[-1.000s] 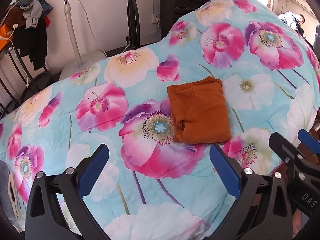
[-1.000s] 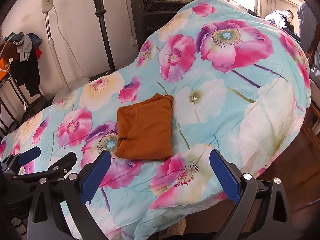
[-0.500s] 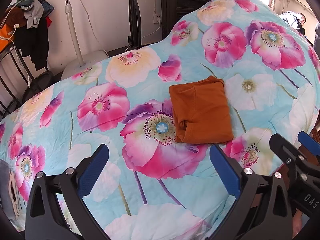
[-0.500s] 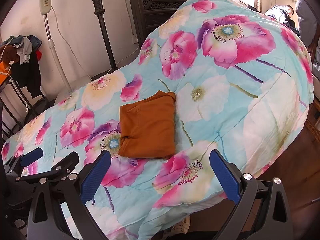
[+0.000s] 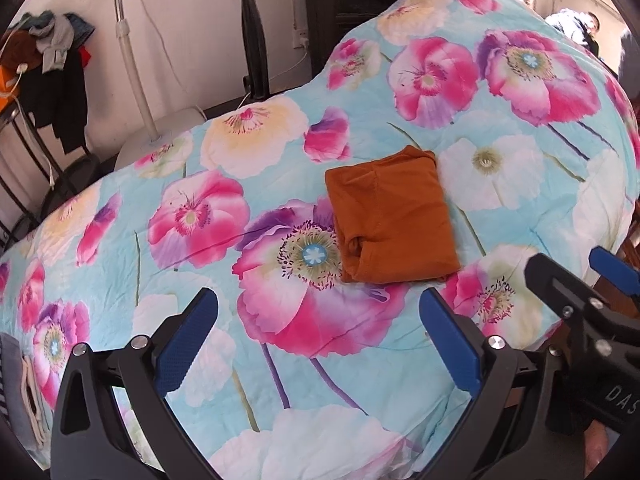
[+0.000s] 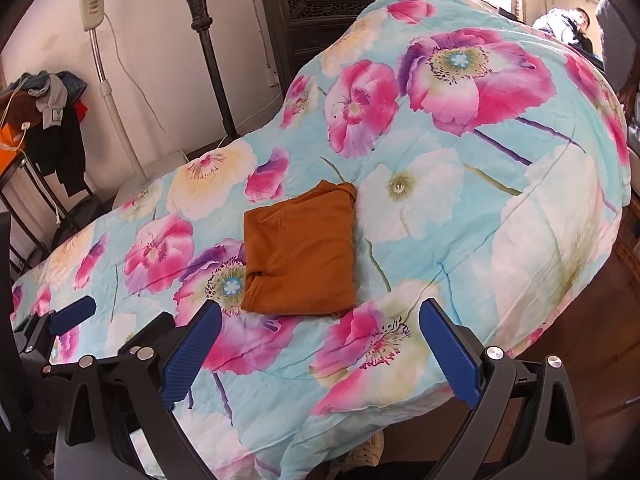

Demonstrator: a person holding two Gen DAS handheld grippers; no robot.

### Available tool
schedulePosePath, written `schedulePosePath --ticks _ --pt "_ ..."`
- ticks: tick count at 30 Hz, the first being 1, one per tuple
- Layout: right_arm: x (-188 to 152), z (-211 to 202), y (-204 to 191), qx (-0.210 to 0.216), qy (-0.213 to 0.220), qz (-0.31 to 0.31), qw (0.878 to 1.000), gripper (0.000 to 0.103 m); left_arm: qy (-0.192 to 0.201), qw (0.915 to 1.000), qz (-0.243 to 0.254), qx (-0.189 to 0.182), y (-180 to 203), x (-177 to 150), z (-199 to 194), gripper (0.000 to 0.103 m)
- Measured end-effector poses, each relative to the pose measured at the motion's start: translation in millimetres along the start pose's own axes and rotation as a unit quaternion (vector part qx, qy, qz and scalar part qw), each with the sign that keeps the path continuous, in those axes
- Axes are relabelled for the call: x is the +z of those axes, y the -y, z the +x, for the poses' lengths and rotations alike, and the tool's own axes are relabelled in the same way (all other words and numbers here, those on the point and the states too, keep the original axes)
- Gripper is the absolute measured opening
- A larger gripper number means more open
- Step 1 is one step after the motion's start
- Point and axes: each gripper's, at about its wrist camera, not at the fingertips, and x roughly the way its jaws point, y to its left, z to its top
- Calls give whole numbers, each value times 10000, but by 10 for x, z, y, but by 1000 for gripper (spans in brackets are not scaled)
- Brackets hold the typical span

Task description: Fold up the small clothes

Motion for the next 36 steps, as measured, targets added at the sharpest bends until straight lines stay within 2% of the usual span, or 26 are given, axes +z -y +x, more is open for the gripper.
schedulePosePath --ticks 8,36 --pt "1 -82 32 -45 176 132 9997 99 -69 9998 -164 3 -66 9 20 98" --pt "-24 -48 14 -16 20 64 10000 99 -59 9997 -226 62 -155 39 29 98"
